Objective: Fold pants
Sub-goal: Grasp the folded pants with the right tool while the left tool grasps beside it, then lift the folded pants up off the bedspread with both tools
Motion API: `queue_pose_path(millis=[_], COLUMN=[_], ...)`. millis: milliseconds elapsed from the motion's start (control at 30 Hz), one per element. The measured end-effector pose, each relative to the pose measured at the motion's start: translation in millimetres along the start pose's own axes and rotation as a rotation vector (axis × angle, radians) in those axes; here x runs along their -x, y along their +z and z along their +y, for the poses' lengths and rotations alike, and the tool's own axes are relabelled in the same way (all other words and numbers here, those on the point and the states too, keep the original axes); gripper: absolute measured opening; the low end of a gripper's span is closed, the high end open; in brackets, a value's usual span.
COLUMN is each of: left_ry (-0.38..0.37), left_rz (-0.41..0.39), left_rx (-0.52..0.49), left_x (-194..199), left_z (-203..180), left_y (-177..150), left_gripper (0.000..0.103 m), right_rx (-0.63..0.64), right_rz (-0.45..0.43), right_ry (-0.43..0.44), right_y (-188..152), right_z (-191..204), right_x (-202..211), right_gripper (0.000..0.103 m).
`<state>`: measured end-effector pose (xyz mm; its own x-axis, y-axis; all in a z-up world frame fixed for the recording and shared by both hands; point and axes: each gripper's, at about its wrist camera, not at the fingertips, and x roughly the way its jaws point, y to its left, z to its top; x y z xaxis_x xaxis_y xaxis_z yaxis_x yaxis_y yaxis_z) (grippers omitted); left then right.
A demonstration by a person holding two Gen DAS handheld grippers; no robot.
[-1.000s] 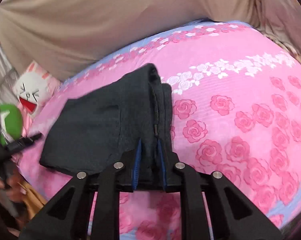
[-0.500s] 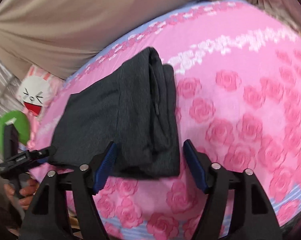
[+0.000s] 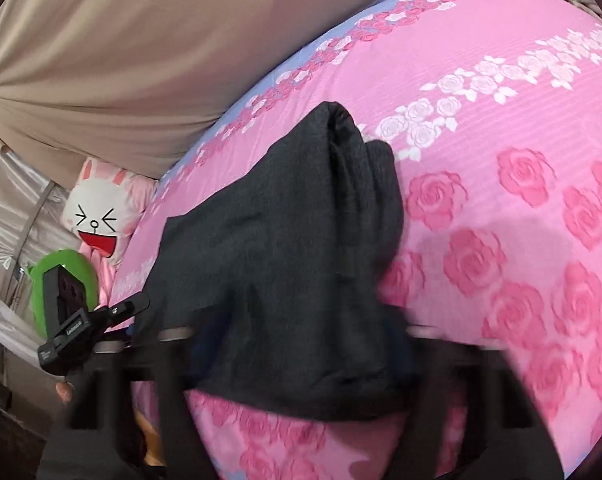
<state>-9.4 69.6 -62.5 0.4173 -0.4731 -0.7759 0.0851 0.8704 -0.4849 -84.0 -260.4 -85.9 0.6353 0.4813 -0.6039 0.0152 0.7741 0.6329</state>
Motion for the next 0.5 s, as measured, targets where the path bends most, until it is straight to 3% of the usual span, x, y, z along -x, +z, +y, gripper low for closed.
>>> queue_pose_path(millis=[33,100,233,333,400,433,500], left_ry=[0.018,-0.040,-0.029,0.027,0.083,0.085,0.089], left_rz=[0.005,-0.012,-0.030,0.037,0.059,0.041,0.025], left_rx=[0.015,0.042,0.011,-0.003,-0.001,0.007,0.026], left_x=[2.3,17.3,62.3,62.1,50.7,49.3,52.0], left_z=[4.0,10.4,13.3,23.3,30.0,31.0,29.1], left_y=[3.0,6.7,-5.8,-29.3,-44.6,-46.6,-51.5], left_gripper=[0.018,0.014,0.008,0.013,0.026,0.030,0.048], right_rx=[0.011,0.058,0.118,0.123,0.097,0.069,0.039], right_rz=[-0.010,-0.031,-0.025,0.047,0.052,0.042,0.044], right_ry=[-0.009,0.002,0.014,-0.063,-0.082,-0.059,-0.052], right_y=[1.2,0.4,-12.9,-37.5,-47.3,-48.0,-46.5], right_z=[4.7,20.0,36.3,26.8,14.9,10.5,9.4], right_x=[1.9,13.1,34.8,24.8,20.1,22.1,27.2], right_gripper=[0.030,0.029,0.029,0.036,0.042,0.044,0.049])
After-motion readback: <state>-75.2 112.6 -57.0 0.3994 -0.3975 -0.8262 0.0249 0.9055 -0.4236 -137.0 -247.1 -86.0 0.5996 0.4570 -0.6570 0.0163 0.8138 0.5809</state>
